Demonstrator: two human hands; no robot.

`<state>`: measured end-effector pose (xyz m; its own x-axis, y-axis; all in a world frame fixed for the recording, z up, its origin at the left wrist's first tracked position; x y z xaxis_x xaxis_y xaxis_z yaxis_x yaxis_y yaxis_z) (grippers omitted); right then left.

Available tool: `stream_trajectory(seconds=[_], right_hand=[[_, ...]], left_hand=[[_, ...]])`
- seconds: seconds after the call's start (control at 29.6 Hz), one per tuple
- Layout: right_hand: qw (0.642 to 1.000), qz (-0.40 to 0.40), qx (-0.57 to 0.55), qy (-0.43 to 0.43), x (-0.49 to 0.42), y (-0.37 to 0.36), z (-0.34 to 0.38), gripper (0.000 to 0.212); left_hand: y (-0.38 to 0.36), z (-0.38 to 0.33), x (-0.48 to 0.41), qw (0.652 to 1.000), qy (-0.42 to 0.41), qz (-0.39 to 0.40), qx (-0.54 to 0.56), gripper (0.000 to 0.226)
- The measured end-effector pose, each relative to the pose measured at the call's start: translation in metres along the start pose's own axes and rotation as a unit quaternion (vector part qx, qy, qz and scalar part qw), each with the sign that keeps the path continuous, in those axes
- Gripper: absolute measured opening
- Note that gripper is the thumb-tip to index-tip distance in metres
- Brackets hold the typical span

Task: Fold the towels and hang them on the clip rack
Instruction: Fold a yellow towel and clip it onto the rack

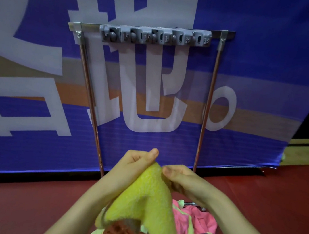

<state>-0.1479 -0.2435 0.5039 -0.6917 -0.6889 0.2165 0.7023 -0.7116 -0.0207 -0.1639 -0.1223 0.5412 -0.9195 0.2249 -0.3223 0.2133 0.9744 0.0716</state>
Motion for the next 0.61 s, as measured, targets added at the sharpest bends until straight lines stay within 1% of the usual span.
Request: stream_trajectory(seconds=[0.07,0.17,0.24,0.27,0.3,0.37,0.41,0.44,0.51,0.57,0.61], right_hand=[[0.999,0.015,-0.014,-0.028,0.001,0.002,-0.012,0.062],[0.998,0.04,-0.018,-0.041,0.007,-0.001,-0.024,0.057],[0.998,0.031,-0.047,-0.034,0.007,0.001,-0.029,0.069],[0.997,0.02,-0.065,-0.029,0.007,0.003,-0.028,0.075],[0.996,0.009,-0.083,-0.017,0.006,0.005,-0.025,0.074],[0.995,-0.007,-0.104,0.01,0.004,0.007,-0.009,0.063],[0.995,-0.007,-0.095,0.023,0.005,0.004,0.003,0.056],[0.997,-0.004,-0.074,0.03,0.003,0.0,0.014,0.047],[0.998,-0.005,-0.046,0.032,0.0,-0.006,0.034,0.028],[0.997,-0.04,-0.056,0.03,-0.004,0.0,0.045,0.029],[0.995,-0.06,-0.067,0.031,-0.005,0.005,0.05,0.028]], left_hand=[[0.007,-0.008,0.0,1.0,-0.004,-0.014,0.02,0.039],[0.027,-0.015,0.0,0.999,-0.006,-0.034,0.029,0.039],[0.041,-0.014,0.002,1.0,0.002,-0.018,-0.023,0.047],[0.048,-0.01,0.004,0.999,0.009,0.002,-0.052,0.047],[0.051,-0.005,0.005,0.997,0.021,0.027,-0.072,0.044],[0.049,0.006,0.006,0.99,0.07,0.082,-0.086,0.05],[0.043,0.012,0.005,0.987,0.101,0.097,-0.074,0.053],[0.037,0.016,0.003,0.986,0.124,0.101,-0.055,0.054],[0.025,0.016,-0.006,0.985,0.137,0.097,-0.032,0.06],[0.016,0.012,-0.016,0.985,0.134,0.102,-0.024,0.069],[0.012,0.008,-0.019,0.986,0.129,0.106,-0.003,0.064]])
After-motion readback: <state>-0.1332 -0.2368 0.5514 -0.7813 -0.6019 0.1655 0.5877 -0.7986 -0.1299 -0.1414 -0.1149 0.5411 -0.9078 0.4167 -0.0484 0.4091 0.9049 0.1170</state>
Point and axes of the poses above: each hand's wrist, its own x-axis away from the middle knuckle, its own y-axis out of the back of the hand, z = x × y, the point moved 4 cm from there along -x, towards the middle knuckle, and after that the axes turned 11 degrees about -y, right-handed, at the moved point
